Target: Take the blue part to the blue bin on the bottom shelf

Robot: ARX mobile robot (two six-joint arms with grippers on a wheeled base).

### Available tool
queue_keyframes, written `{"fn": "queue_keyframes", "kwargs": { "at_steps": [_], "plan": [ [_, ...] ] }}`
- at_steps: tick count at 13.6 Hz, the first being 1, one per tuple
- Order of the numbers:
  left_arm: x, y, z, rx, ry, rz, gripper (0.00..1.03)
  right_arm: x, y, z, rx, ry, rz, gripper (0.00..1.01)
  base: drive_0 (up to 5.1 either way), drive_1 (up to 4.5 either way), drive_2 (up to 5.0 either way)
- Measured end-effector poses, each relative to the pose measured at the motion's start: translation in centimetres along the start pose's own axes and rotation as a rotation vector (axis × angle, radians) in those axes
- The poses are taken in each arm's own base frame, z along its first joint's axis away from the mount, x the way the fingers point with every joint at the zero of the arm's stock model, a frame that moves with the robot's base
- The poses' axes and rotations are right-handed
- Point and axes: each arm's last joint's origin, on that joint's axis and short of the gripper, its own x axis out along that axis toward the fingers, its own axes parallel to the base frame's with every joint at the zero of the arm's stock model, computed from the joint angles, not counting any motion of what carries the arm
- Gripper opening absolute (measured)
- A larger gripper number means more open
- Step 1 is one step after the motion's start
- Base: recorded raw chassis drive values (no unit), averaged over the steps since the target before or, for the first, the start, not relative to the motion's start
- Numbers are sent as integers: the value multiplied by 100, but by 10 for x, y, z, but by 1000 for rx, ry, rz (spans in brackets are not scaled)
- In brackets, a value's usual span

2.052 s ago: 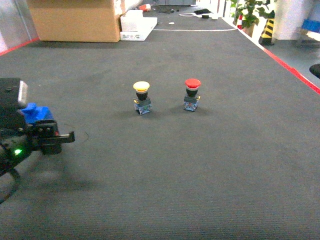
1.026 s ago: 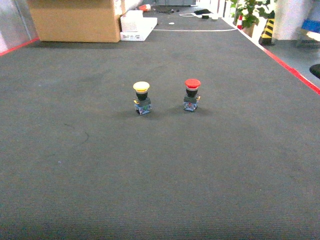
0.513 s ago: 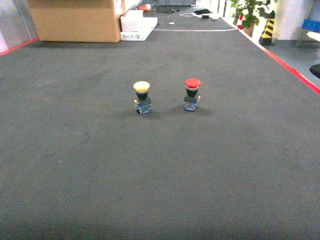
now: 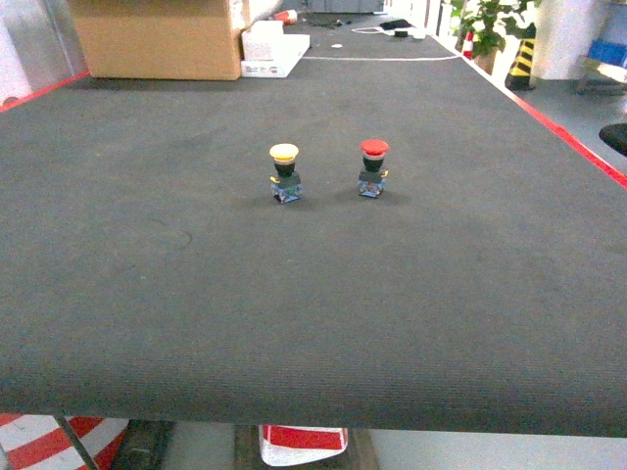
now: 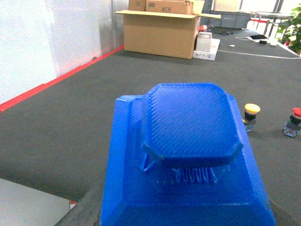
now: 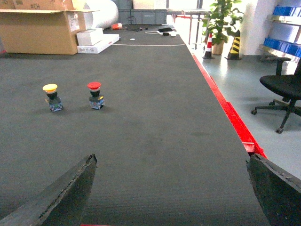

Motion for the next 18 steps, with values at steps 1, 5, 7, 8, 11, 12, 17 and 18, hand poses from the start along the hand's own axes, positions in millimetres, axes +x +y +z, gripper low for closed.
{"fn": "queue_keyframes", "kwargs": {
  "at_steps": [1, 5, 7, 8, 11, 12, 17, 18],
  "plan": [
    [0, 0, 0, 1, 0, 1, 43, 0, 0, 0, 0, 0, 0, 98, 0, 0, 0],
    [0, 0, 0, 1, 1, -1, 43, 0, 0, 0, 0, 0, 0, 98, -193, -193, -193],
    [0, 0, 0, 1, 1, -1, 43, 0, 0, 0, 0, 0, 0, 98, -193, -193, -193],
    [0, 0, 0, 1, 1, -1, 43, 0, 0, 0, 0, 1, 0, 98, -193, -193, -193],
    [0, 0, 0, 1, 1, -1, 43, 0, 0, 0, 0, 0, 0, 98, -193, -193, -193],
    [0, 0, 0, 1, 1, -1, 43, 0, 0, 0, 0, 0, 0, 98, -193, -193, -193],
    [0, 0, 0, 1, 1, -1, 43, 0, 0, 0, 0, 1, 0, 98, -193, -193, -193],
    [0, 0, 0, 1, 1, -1, 43, 0, 0, 0, 0, 1, 0, 98, -193, -193, -193]
  ]
}}
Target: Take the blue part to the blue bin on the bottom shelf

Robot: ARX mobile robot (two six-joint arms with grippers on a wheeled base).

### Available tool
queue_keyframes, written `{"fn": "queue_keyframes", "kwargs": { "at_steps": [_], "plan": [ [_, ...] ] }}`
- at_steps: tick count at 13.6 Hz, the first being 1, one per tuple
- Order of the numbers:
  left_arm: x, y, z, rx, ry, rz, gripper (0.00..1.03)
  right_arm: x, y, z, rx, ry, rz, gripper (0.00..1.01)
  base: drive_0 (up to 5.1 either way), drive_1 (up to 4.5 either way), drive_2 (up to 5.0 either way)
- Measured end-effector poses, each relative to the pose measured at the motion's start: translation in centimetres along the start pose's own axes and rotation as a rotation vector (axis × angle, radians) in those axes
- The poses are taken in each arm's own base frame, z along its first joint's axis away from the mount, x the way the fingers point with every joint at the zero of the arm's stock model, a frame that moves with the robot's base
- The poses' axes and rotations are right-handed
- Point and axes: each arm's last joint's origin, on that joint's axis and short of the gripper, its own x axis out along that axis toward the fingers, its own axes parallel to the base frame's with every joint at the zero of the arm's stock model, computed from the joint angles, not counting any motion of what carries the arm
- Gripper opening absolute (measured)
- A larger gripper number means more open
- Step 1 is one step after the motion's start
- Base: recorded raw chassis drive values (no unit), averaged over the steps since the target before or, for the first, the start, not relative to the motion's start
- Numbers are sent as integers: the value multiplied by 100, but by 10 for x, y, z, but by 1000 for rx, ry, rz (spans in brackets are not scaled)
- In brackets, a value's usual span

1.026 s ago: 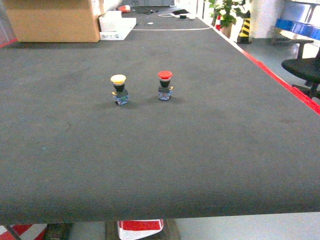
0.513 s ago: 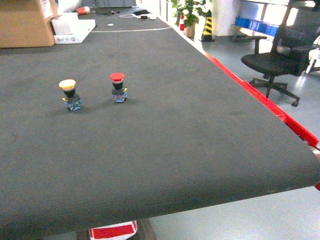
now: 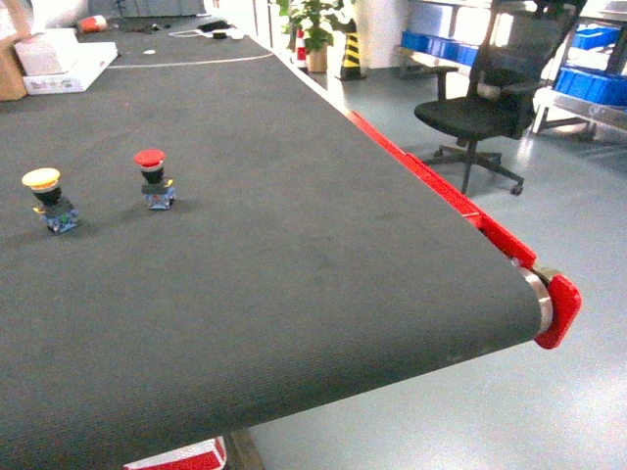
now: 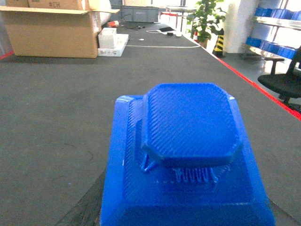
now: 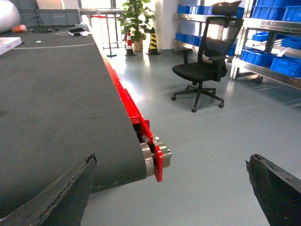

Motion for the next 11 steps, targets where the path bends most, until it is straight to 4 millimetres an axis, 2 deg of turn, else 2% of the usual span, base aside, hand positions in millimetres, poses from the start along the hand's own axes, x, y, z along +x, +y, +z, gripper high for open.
{"fn": "queue_keyframes", "kwargs": {
  "at_steps": [11],
  "plan": [
    [0, 0, 0, 0, 0, 0, 43, 0, 0, 0, 0, 0, 0, 98, -170, -170, -170]
  ]
}}
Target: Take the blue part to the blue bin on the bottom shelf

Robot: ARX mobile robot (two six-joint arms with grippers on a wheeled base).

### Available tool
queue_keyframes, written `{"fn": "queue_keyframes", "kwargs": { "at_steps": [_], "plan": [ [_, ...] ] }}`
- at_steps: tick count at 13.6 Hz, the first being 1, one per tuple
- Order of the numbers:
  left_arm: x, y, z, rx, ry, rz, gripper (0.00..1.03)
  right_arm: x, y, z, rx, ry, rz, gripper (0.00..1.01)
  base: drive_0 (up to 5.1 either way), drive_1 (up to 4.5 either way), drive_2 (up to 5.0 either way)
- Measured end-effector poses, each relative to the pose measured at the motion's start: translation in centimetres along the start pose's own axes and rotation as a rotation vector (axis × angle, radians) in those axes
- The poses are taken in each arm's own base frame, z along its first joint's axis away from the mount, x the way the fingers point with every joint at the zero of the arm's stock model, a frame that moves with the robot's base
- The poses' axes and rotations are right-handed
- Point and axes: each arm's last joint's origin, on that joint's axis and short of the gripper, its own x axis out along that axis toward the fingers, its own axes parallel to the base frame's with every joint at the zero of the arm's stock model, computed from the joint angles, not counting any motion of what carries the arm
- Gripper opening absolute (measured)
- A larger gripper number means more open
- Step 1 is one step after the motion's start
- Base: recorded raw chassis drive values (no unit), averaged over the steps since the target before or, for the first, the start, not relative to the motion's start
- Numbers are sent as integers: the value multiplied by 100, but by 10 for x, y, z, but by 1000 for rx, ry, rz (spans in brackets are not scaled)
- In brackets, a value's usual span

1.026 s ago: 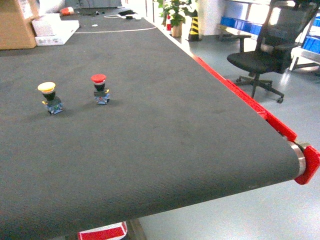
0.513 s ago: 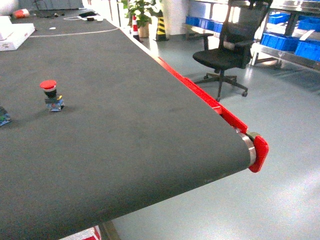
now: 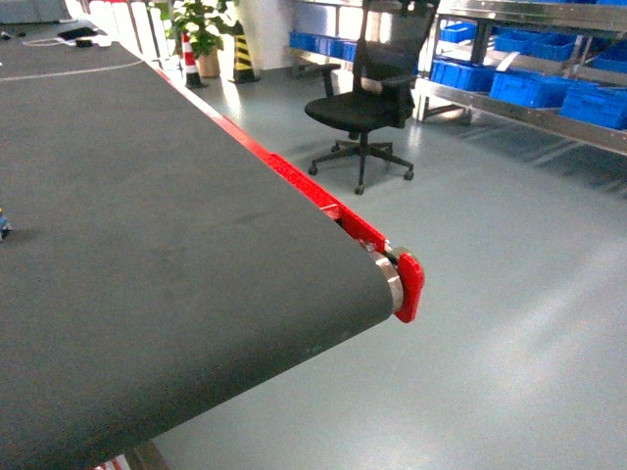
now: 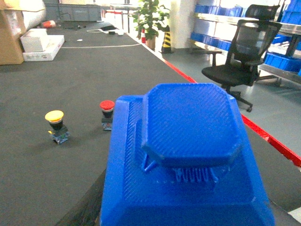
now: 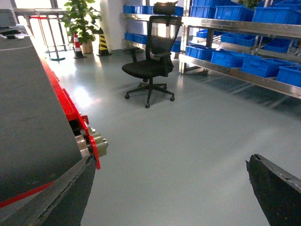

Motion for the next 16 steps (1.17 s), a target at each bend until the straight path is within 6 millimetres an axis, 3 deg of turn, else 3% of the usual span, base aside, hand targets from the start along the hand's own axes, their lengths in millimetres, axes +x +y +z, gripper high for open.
{"fn": "queue_keyframes", "kwargs": {
  "at_steps": [16],
  "plan": [
    [0, 0, 0, 0, 0, 0, 43, 0, 0, 0, 0, 0, 0, 98, -168, -168, -168]
  ]
}}
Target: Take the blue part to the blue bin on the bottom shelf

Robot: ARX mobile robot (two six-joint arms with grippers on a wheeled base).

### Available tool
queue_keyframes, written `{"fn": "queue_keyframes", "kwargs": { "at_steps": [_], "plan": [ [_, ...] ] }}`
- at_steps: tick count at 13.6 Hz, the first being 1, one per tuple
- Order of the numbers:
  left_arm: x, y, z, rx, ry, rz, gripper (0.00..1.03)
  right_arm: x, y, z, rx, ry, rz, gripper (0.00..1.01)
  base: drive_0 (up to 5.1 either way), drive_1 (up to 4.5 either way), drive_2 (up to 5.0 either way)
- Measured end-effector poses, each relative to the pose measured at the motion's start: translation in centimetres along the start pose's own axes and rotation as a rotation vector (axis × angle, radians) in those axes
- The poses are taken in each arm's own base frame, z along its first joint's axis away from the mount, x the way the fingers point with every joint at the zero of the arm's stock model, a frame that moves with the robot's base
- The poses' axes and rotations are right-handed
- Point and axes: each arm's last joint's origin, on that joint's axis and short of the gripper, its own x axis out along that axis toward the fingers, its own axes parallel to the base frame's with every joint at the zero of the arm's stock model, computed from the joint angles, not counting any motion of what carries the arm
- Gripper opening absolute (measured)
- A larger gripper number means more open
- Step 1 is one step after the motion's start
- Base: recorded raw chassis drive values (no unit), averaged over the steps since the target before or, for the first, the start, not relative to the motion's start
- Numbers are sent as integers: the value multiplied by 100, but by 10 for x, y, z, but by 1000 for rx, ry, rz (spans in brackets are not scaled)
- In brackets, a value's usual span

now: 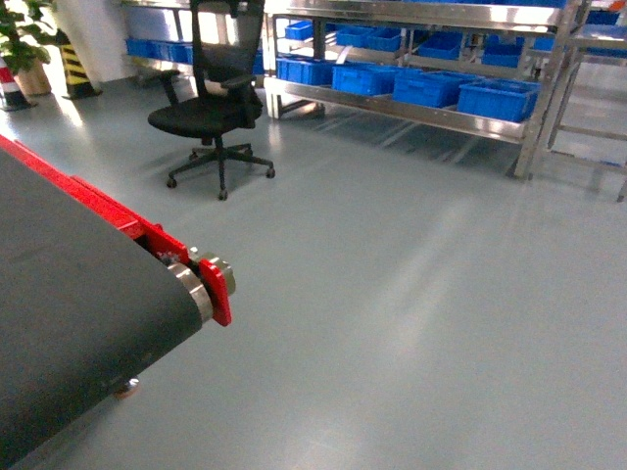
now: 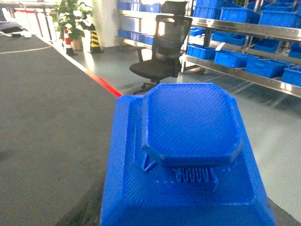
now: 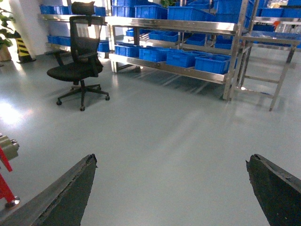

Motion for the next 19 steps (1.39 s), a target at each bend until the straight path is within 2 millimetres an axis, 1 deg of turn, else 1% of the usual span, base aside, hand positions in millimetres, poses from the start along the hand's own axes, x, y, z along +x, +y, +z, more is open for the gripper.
{"fn": "queue_keyframes", "kwargs": {
  "at_steps": [19],
  "plan": [
    [0, 0, 0, 0, 0, 0, 43, 0, 0, 0, 0, 0, 0, 98, -162, -162, -162]
  ]
}}
